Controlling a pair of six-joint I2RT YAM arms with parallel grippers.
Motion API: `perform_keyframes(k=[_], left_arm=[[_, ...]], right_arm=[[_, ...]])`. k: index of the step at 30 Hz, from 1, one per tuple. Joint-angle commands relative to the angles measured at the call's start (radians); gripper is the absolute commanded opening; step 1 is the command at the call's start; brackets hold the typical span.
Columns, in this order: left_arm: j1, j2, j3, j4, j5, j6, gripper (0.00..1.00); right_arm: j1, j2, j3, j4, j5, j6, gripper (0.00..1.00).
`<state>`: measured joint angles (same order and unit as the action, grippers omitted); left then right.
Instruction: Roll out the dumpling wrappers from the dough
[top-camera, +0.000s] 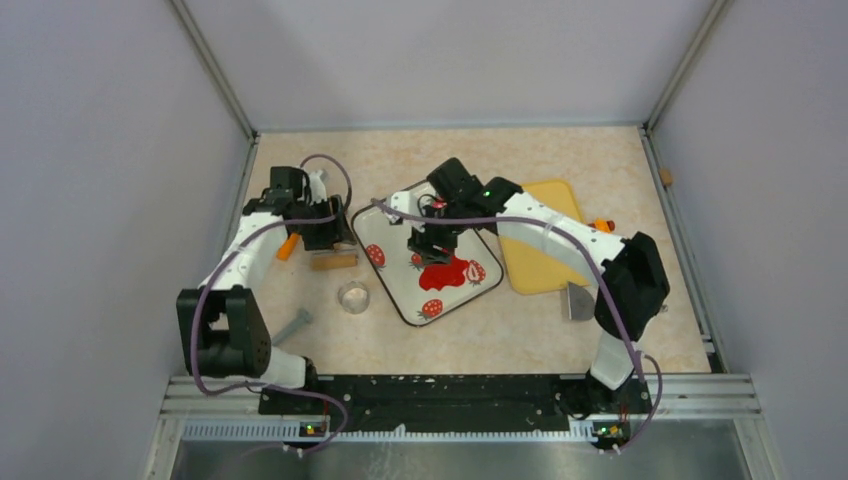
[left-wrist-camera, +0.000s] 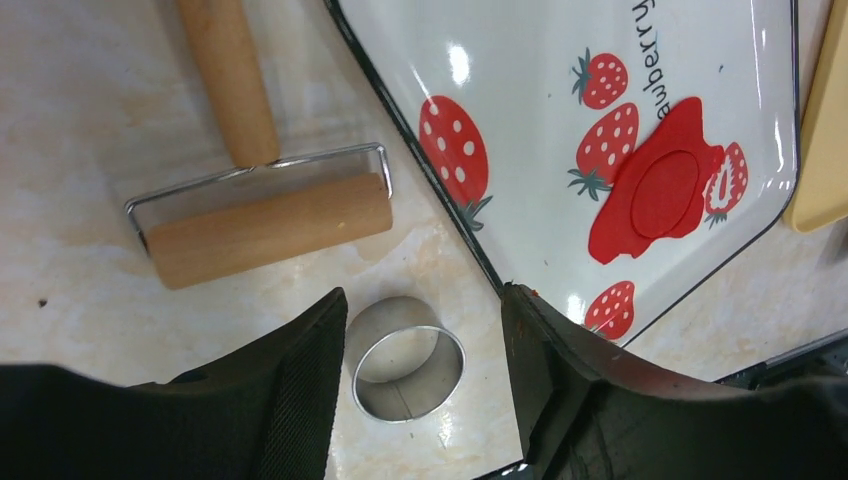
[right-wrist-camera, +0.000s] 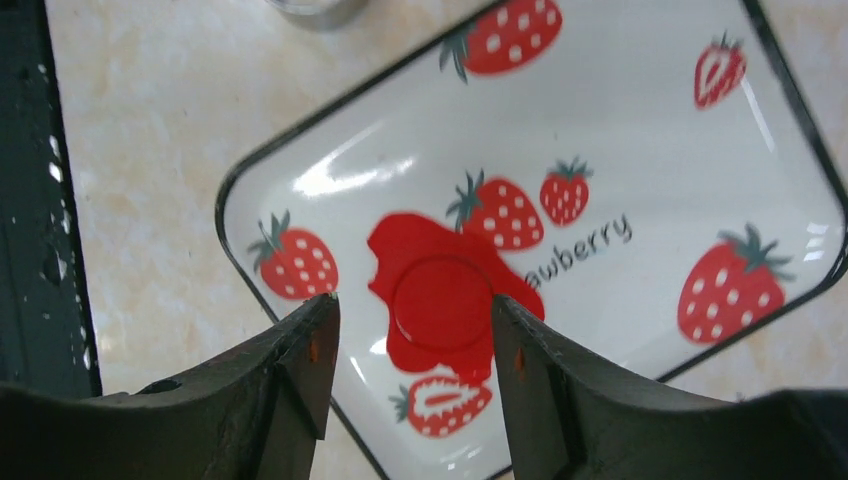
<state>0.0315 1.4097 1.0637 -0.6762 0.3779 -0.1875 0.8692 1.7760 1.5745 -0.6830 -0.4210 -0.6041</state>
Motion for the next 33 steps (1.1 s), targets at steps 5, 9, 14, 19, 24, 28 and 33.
perform_keyframes(k=[5, 9, 14, 19, 24, 28, 33], left_arm=[[-0.096, 0.252, 0.242, -0.024, -0.103, -0.001, 0.57], [-0.107, 0.383, 0.345, -0.048, -0.209, -0.028, 0.55], [-0.107, 0.49, 0.419, -0.065, -0.229, -0.045, 0.55], [-0.108, 0.547, 0.436, -0.052, -0.195, -0.053, 0.53], [-0.112, 0.574, 0.424, -0.039, -0.162, -0.051, 0.5], [-0.116, 0.59, 0.432, -0.038, -0.161, -0.049, 0.46], [-0.116, 0.596, 0.435, -0.036, -0.149, -0.047, 0.43]], right_arm=[[-0.123, -0.059, -0.055, -0.079, -0.044, -0.16, 0.67], [-0.11, -0.019, -0.083, -0.06, -0.049, -0.282, 0.67], [-0.088, 0.117, -0.012, -0.061, 0.017, -0.32, 0.96], [-0.074, 0.224, 0.073, -0.033, 0.037, -0.31, 0.99], [-0.063, 0.302, 0.142, -0.064, 0.024, -0.337, 0.98], [-0.048, 0.354, 0.173, -0.116, 0.021, -0.365, 0.96], [-0.042, 0.385, 0.186, -0.163, 0.003, -0.365, 0.96]])
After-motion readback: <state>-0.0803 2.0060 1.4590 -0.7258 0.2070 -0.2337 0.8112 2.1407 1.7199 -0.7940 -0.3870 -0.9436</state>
